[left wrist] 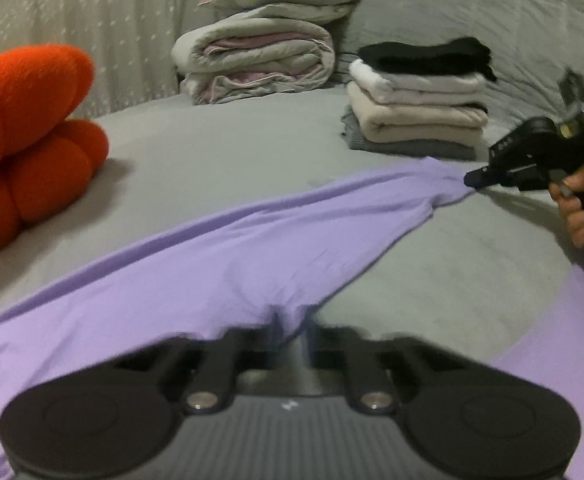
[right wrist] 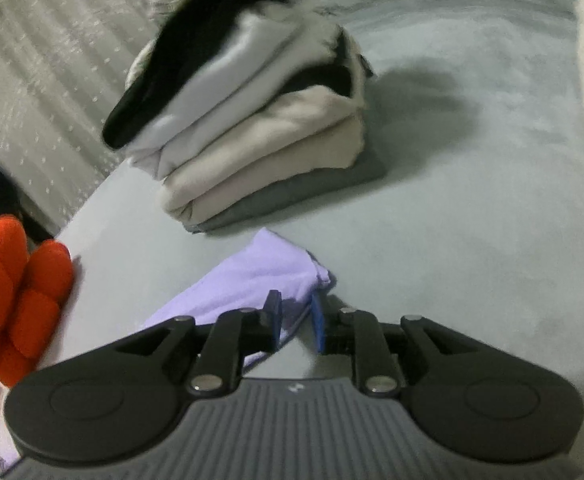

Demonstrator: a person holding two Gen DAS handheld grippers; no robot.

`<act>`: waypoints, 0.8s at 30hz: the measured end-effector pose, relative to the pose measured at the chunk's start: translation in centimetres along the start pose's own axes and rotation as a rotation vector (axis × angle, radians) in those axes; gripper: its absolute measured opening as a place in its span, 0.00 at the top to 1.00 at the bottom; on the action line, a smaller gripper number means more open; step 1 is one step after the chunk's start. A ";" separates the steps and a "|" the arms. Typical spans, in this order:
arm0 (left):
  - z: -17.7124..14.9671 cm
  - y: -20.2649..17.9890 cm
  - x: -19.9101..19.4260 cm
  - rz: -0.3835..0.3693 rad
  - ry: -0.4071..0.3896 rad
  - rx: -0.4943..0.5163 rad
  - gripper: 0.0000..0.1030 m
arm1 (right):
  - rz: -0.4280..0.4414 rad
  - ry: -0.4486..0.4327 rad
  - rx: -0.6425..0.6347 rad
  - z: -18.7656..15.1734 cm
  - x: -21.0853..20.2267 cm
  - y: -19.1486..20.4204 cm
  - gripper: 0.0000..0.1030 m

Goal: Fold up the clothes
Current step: 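Grasp the garment end with the right gripper while the left gripper grasps the garment body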

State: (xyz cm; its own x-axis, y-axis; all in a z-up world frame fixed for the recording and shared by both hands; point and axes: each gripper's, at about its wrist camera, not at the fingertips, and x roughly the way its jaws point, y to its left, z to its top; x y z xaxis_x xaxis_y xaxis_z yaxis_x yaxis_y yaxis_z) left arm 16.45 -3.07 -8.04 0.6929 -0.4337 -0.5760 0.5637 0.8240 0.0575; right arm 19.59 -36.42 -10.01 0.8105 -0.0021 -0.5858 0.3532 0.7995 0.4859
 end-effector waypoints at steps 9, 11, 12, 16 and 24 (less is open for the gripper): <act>0.0 1.8 -1.0 -0.071 -0.013 -0.088 0.95 | -0.074 -0.036 -0.117 0.0 0.2 0.7 0.98; 0.0 2.3 -1.2 -0.090 -0.014 -0.111 0.86 | -0.086 -0.042 -0.135 0.0 0.2 0.9 0.88; 0.0 2.5 -1.3 -0.099 -0.015 -0.123 0.74 | -0.086 -0.047 -0.143 0.1 -0.1 1.1 0.85; 0.1 3.3 -1.4 -0.095 -0.026 -0.176 0.49 | -0.080 -0.072 -0.193 0.1 -0.8 2.6 0.60; -0.9 3.1 -1.5 -0.055 0.041 -0.177 0.41 | -0.105 -0.031 -0.313 -1.3 0.6 3.6 0.65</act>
